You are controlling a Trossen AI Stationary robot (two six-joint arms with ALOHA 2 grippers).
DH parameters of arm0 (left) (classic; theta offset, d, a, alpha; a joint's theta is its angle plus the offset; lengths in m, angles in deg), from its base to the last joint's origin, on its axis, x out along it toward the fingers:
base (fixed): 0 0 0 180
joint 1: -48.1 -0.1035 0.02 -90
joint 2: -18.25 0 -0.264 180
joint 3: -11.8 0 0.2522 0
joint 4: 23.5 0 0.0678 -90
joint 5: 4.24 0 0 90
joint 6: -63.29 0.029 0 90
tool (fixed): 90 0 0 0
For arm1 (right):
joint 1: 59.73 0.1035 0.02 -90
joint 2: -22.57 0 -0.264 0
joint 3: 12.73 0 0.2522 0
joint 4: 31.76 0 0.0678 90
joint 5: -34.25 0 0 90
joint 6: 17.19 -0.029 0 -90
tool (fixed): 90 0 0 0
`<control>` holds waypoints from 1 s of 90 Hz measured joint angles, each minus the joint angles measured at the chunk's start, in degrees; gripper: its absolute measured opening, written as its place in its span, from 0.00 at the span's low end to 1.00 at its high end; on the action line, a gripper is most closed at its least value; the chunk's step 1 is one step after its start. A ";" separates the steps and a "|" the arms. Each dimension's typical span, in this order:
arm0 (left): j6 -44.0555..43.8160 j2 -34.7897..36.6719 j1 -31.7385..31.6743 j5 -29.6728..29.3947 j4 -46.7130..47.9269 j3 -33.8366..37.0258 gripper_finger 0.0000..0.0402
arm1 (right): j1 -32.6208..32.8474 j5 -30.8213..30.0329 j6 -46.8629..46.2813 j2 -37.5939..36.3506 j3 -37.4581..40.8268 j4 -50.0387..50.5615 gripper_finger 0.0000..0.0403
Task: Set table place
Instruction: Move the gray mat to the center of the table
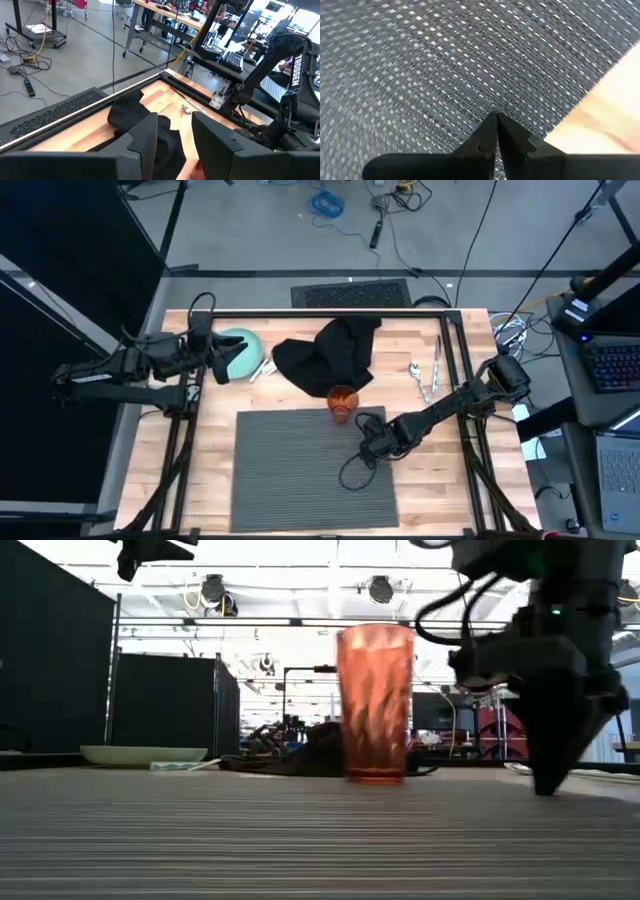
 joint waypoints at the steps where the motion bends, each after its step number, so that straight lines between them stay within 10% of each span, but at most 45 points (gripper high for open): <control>1: 0.00 0.00 -0.01 0.00 0.01 0.00 0.27 | 0.01 0.00 -0.03 -0.15 0.03 0.47 0.00; 90: 3.50 0.00 0.01 0.00 0.38 0.00 0.27 | 6.44 1.23 -15.84 0.16 -0.25 -2.47 0.00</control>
